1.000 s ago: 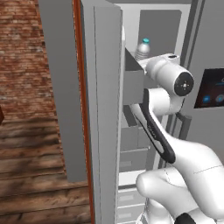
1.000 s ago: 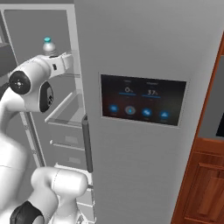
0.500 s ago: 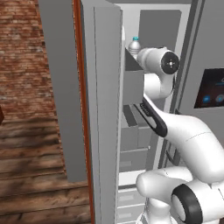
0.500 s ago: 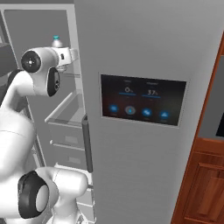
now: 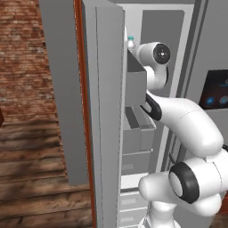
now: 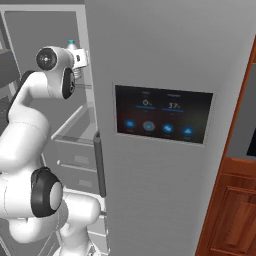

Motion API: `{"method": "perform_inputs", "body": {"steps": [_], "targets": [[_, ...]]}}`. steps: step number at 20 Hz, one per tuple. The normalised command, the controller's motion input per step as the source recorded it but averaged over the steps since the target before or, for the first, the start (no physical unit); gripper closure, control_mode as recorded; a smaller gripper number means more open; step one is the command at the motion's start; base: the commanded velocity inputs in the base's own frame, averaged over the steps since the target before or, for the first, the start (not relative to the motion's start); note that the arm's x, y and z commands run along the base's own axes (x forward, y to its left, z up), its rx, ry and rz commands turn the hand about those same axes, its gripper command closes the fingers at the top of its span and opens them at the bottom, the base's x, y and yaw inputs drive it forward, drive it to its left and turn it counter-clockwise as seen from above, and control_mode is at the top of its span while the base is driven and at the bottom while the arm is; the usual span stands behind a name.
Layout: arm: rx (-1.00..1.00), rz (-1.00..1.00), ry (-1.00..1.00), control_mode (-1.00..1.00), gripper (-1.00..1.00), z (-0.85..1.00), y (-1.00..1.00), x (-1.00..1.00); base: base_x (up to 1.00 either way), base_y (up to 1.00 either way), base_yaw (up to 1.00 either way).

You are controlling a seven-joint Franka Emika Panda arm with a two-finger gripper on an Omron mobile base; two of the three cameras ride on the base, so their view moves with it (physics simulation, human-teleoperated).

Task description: Take the bottled waters from the counter and place them in the freezer to freeze. Close the freezer door after placing the bottles.

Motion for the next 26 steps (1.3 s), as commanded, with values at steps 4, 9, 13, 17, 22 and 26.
{"method": "perform_inputs", "body": {"steps": [4,9,13,17,22,26], "targets": [[0.00,-0.01,-0.02,-1.00,1.00,-0.29,0.00,0.42,0.00,0.00,0.00],[0.00,-0.01,-0.11,-1.00,1.00,-0.66,0.00,0.16,0.00,0.00,0.00],[0.00,-0.01,-0.10,-1.00,1.00,-0.72,0.00,0.19,0.00,0.00,0.00],[0.00,0.00,-0.02,-1.00,1.00,-0.40,0.00,0.22,0.00,0.00,0.00],[0.00,0.00,0.01,-1.00,-1.00,-0.05,0.00,0.16,0.00,0.00,0.00],[0.00,0.00,-0.01,-1.00,-1.00,0.00,0.00,-0.05,0.00,0.00,0.00]]}}
